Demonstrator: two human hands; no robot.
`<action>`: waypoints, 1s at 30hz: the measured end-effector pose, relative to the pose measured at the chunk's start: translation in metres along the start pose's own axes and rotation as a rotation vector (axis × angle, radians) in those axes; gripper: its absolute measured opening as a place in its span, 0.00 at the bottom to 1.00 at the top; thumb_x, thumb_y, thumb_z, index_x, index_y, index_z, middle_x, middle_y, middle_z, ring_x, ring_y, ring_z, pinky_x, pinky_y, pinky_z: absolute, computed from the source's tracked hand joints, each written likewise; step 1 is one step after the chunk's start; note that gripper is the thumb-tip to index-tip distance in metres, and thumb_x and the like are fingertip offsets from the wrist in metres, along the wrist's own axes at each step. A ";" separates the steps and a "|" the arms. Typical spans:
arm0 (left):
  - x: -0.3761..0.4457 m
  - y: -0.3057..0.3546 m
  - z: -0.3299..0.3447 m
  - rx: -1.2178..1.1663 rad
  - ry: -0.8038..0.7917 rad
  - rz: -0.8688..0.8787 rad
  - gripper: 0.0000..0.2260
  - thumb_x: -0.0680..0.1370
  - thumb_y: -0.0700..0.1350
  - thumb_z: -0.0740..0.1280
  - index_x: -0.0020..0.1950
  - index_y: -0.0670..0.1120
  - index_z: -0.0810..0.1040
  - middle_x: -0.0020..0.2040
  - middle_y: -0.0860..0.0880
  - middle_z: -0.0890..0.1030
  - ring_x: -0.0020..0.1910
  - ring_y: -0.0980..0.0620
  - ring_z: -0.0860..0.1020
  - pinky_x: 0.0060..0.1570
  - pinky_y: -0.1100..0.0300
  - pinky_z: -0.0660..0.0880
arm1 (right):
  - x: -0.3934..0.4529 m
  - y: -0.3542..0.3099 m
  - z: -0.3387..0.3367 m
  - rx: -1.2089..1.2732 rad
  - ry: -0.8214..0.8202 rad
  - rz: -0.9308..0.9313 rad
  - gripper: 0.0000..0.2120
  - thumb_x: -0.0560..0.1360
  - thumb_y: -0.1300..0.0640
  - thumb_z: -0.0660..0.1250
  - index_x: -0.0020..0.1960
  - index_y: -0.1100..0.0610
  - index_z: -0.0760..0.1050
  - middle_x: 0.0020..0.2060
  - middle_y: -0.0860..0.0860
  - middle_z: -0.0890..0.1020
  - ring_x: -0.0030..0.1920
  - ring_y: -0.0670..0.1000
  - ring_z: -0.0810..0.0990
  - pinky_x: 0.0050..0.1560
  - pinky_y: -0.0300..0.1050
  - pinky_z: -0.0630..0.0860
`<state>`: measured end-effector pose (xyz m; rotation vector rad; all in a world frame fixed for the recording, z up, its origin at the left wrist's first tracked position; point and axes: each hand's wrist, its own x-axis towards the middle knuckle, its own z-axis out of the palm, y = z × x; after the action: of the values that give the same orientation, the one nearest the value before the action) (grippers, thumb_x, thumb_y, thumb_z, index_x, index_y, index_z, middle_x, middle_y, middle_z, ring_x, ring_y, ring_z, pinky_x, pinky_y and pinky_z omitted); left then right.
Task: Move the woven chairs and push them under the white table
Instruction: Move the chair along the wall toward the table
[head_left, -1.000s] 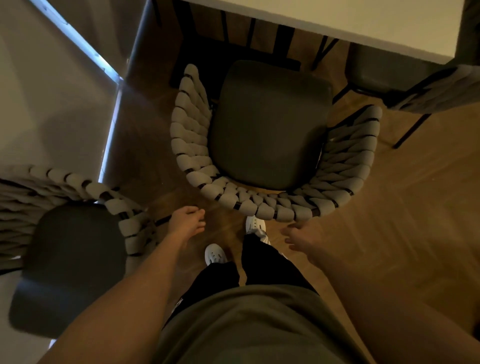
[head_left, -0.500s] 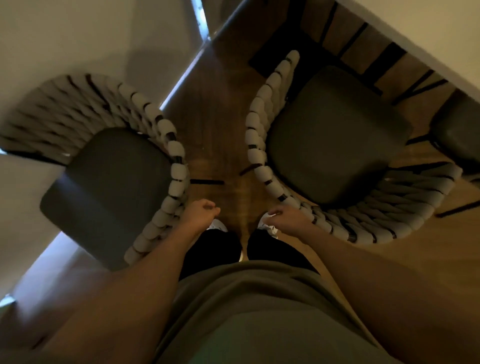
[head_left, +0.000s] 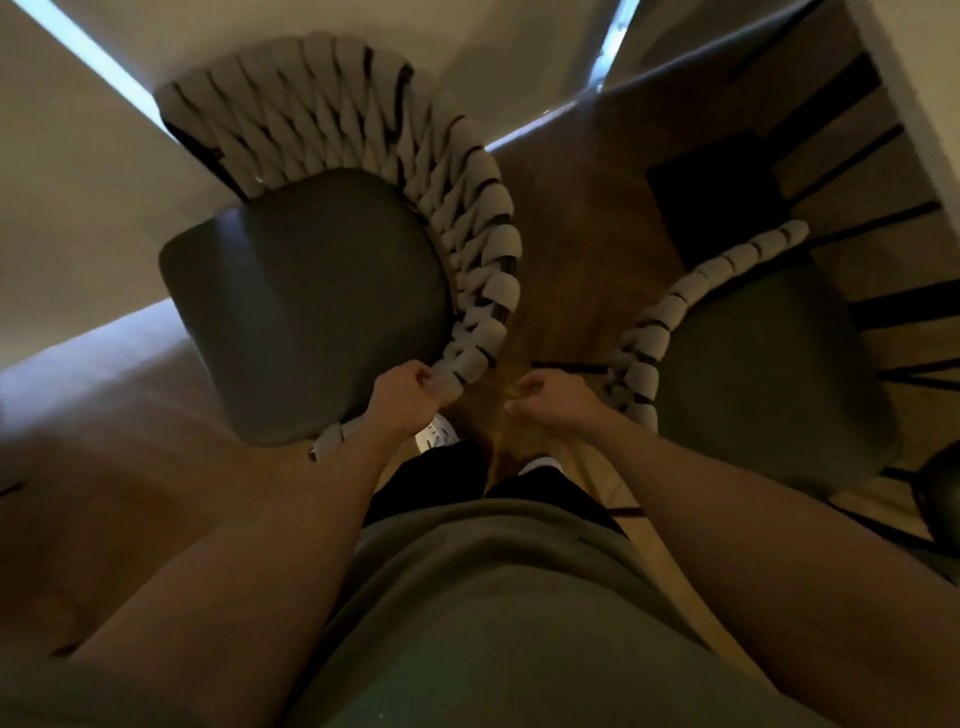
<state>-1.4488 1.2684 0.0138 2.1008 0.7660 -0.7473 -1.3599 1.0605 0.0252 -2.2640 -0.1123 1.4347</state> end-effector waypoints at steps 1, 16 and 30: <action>0.003 -0.004 -0.005 0.005 0.010 0.001 0.17 0.78 0.43 0.68 0.66 0.43 0.77 0.59 0.43 0.80 0.54 0.49 0.77 0.52 0.60 0.71 | 0.007 -0.012 -0.002 -0.040 -0.007 -0.023 0.25 0.76 0.43 0.71 0.69 0.51 0.74 0.67 0.51 0.77 0.64 0.53 0.76 0.56 0.44 0.72; 0.041 -0.037 0.015 0.324 -0.278 -0.093 0.31 0.76 0.47 0.70 0.77 0.55 0.63 0.71 0.44 0.70 0.69 0.39 0.69 0.67 0.40 0.68 | 0.129 -0.126 -0.063 -1.531 -0.339 -0.407 0.28 0.73 0.39 0.70 0.69 0.49 0.70 0.62 0.52 0.76 0.65 0.57 0.72 0.69 0.57 0.62; -0.004 -0.078 0.011 0.361 -0.289 -0.147 0.22 0.79 0.45 0.65 0.72 0.59 0.71 0.68 0.49 0.74 0.69 0.43 0.69 0.67 0.41 0.64 | 0.092 -0.101 -0.017 -1.439 -0.406 -0.519 0.29 0.78 0.40 0.65 0.76 0.47 0.66 0.69 0.58 0.71 0.69 0.61 0.66 0.70 0.56 0.63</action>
<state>-1.5102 1.2991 -0.0247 2.1945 0.6669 -1.3199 -1.2862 1.1732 -0.0035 -2.3518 -2.2685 1.6547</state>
